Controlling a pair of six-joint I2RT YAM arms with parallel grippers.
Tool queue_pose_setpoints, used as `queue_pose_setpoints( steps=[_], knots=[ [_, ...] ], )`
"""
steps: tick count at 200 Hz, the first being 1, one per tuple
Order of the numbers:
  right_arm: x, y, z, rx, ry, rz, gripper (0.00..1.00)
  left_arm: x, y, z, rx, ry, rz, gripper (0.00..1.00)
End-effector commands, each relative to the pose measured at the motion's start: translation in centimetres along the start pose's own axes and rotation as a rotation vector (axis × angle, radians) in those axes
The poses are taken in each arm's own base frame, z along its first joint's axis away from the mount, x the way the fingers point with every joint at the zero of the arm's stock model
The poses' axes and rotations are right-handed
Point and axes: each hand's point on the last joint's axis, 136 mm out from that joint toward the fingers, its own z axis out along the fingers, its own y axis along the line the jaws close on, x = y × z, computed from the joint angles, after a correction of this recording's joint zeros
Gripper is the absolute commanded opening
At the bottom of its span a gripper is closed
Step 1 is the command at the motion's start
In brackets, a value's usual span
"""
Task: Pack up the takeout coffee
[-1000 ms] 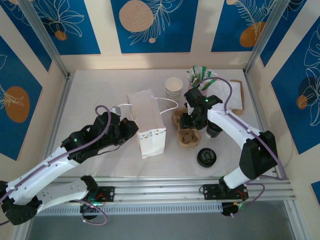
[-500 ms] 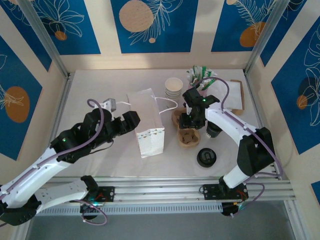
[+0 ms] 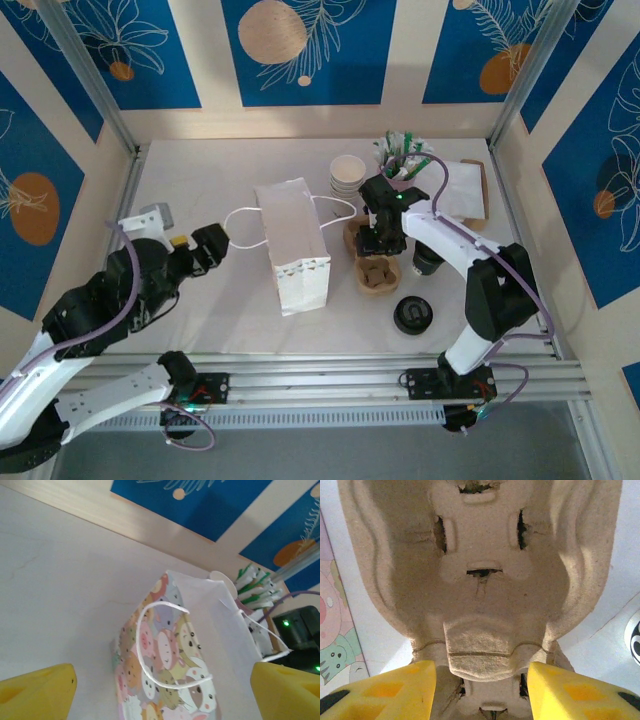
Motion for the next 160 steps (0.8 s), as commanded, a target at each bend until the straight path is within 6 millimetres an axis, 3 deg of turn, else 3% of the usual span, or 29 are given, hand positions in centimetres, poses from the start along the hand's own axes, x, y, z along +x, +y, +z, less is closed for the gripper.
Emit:
queue_pose_setpoints(
  steps=[1,62,91,118,160],
  knots=[
    [-0.5,0.2,0.0,0.012,-0.001,-0.022,0.52,1.2,1.9,0.9,-0.083,-0.007,0.003,0.9],
    [-0.6,0.3,0.5,0.014,0.001,-0.028,0.49,3.8,2.7,2.3,-0.103,0.046,-0.039,0.9],
    [-0.6,0.5,0.5,0.006,-0.002,-0.031,0.47,4.2,2.6,2.6,-0.098,0.056,-0.05,0.9],
    [-0.7,0.7,0.3,0.003,-0.008,-0.033,0.38,4.4,2.8,2.5,-0.102,0.06,-0.054,0.9],
    [-0.6,0.8,-0.4,-0.005,-0.016,-0.03,0.37,4.5,2.8,2.5,-0.102,0.067,-0.056,0.89]
  ],
)
